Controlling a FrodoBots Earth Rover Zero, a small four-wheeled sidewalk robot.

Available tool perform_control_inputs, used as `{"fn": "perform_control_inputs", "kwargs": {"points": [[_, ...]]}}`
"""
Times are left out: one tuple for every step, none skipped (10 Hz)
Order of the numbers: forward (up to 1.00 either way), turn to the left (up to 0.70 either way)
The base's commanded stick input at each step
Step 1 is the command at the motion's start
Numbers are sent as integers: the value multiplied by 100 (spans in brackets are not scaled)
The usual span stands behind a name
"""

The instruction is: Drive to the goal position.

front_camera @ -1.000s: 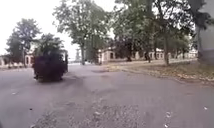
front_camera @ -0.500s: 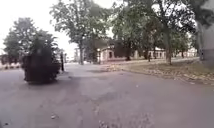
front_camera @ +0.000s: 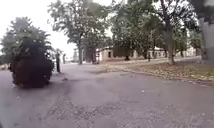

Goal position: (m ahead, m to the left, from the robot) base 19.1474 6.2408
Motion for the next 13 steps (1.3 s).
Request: {"fn": "perform_control_inputs", "kwargs": {"points": [[70, 4], [70, 4], [70, 4], [70, 5], [70, 18], [70, 30], [70, 39], [70, 39], [70, 16], [70, 4], [70, 4], [70, 4], [70, 4]]}}
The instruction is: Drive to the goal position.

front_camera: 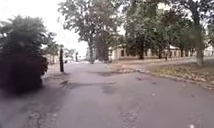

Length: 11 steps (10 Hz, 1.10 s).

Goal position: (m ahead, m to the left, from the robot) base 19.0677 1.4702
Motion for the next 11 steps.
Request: {"fn": "perform_control_inputs", "kwargs": {"points": [[70, 4], [70, 4], [70, 27], [70, 39], [70, 32], [70, 7], [70, 4], [70, 4], [70, 4], [70, 4], [70, -3]]}}
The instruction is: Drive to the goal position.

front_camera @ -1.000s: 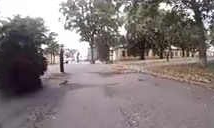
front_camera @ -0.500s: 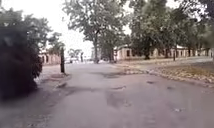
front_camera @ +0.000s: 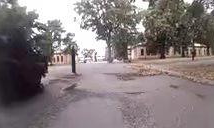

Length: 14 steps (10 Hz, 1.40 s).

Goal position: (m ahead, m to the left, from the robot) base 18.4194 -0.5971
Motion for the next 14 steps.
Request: {"fn": "perform_control_inputs", "kwargs": {"points": [[70, -18], [70, -29], [70, -9], [70, 4], [70, 4], [70, 4], [70, 4], [70, 4], [70, 4], [70, 4], [70, 4], [55, 4], [26, 2], [0, 0]]}}
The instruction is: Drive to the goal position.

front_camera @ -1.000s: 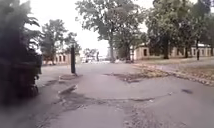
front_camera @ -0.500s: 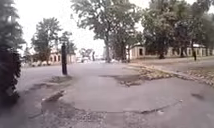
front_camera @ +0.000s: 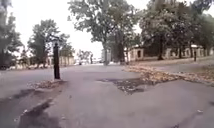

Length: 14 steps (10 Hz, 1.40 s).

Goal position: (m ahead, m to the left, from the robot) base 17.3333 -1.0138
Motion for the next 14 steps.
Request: {"fn": "perform_control_inputs", "kwargs": {"points": [[0, 0], [0, 0], [0, 0], [0, 0], [0, 0], [0, 0], [0, 0], [0, 0], [48, 3], [70, 4], [70, 4], [70, 4], [70, 4], [70, 4]]}}
